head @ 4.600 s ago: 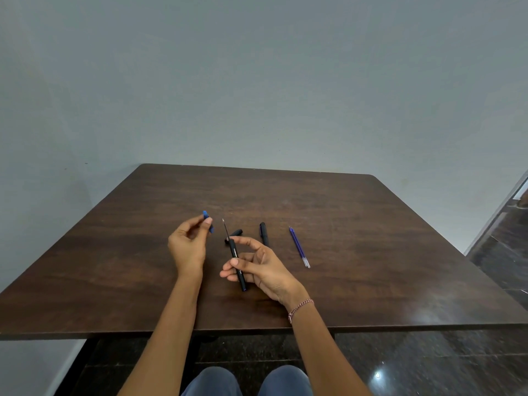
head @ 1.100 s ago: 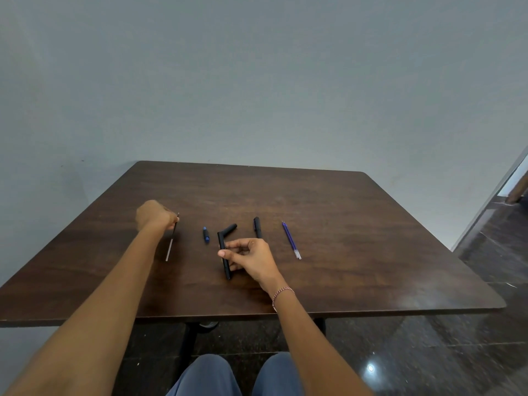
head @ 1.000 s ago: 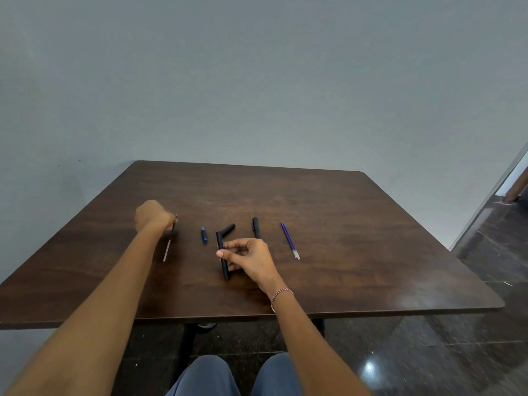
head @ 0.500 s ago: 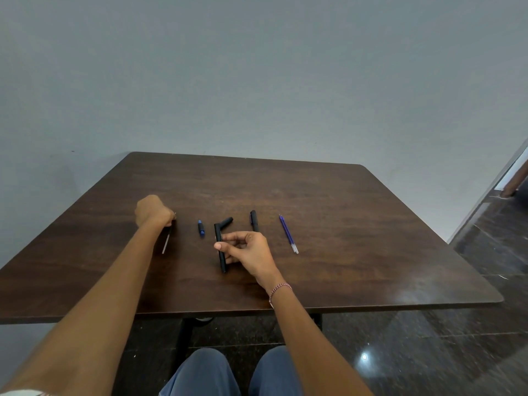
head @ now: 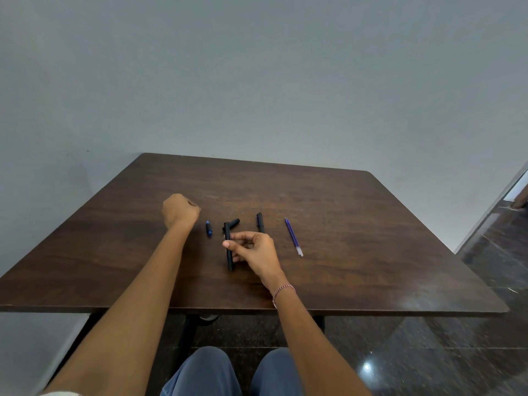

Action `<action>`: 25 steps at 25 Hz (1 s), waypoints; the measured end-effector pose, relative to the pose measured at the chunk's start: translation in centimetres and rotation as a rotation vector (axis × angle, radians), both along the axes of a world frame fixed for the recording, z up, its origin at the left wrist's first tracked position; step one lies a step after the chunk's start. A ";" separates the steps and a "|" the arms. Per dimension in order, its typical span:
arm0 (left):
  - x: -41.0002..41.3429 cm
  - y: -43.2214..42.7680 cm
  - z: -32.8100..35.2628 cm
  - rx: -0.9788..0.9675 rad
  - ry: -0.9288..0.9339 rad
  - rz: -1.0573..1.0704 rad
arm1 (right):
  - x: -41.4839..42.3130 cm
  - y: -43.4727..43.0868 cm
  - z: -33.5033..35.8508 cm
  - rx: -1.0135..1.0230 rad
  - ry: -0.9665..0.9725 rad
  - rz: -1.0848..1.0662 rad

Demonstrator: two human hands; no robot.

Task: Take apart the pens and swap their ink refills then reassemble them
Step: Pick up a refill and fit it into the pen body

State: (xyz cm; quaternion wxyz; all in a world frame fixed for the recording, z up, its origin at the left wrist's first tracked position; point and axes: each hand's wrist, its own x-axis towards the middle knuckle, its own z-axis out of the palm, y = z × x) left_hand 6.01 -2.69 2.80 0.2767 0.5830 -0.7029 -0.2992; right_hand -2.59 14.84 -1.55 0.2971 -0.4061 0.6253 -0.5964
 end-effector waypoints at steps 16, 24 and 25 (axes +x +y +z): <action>-0.7 10.8 -4.3 -0.016 0.567 -0.421 | -0.4 0.4 0.2 -0.232 0.222 -0.441; 0.3 11.6 -3.9 0.012 0.676 -0.522 | -0.4 0.4 0.4 -0.190 0.211 -0.423; 0.4 11.6 -3.9 0.002 0.674 -0.504 | -0.1 0.6 0.4 -0.180 0.213 -0.402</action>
